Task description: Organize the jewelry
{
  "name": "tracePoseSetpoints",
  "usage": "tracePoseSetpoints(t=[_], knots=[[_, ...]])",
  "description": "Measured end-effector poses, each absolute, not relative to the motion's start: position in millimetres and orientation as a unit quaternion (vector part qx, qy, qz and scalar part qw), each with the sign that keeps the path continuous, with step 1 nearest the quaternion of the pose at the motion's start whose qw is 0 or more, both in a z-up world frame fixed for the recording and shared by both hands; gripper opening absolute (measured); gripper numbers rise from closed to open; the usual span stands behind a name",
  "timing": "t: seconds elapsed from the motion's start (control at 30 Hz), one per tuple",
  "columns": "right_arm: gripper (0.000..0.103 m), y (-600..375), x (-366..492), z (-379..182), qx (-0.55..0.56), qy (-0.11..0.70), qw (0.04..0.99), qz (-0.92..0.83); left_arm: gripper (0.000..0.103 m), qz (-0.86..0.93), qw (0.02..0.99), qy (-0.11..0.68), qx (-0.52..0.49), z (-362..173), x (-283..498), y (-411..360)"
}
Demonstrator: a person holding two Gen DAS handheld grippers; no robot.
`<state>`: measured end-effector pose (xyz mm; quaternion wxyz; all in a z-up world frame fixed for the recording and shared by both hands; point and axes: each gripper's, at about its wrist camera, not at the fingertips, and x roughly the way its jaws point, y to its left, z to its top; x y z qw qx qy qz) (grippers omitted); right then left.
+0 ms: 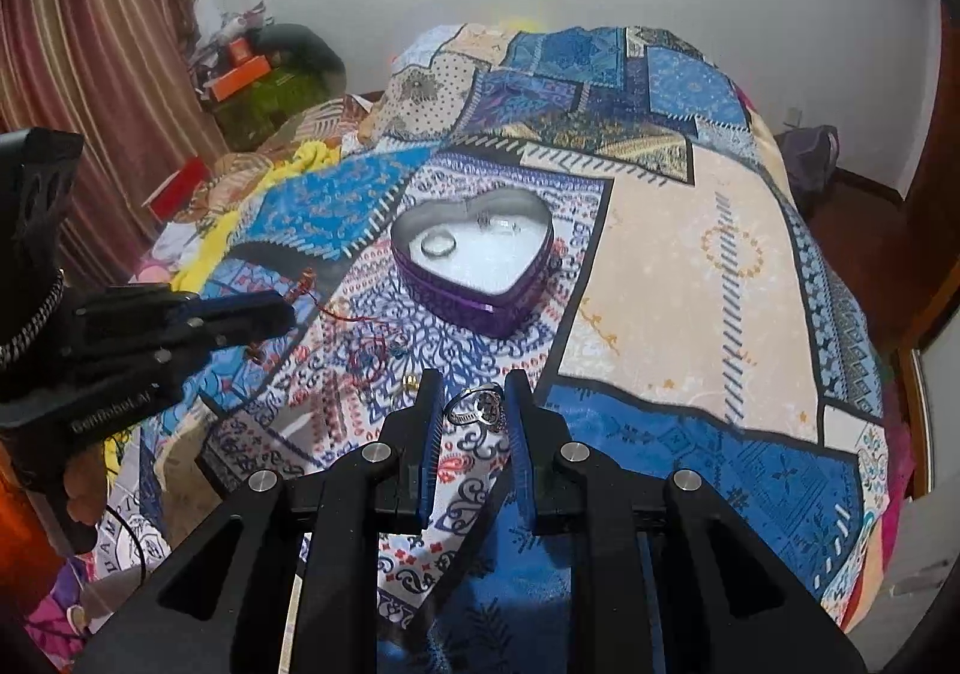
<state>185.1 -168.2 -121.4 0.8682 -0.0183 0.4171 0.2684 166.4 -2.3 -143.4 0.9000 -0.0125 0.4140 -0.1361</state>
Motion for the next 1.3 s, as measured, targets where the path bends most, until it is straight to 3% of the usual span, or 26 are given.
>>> tracePoseSetpoints(t=[0.67,1.3], knots=[[0.018,-163.2,214.5,-98.3,-0.015,0.378,0.885,0.271,0.004,-0.175,0.919,0.350,-0.050,-95.6,191.5,-0.1],[0.018,-143.4,253.5,-114.2,-0.048,0.388,0.876,0.281,0.004,-0.198,0.903,0.377,-0.054,-120.3,247.1,-10.2]])
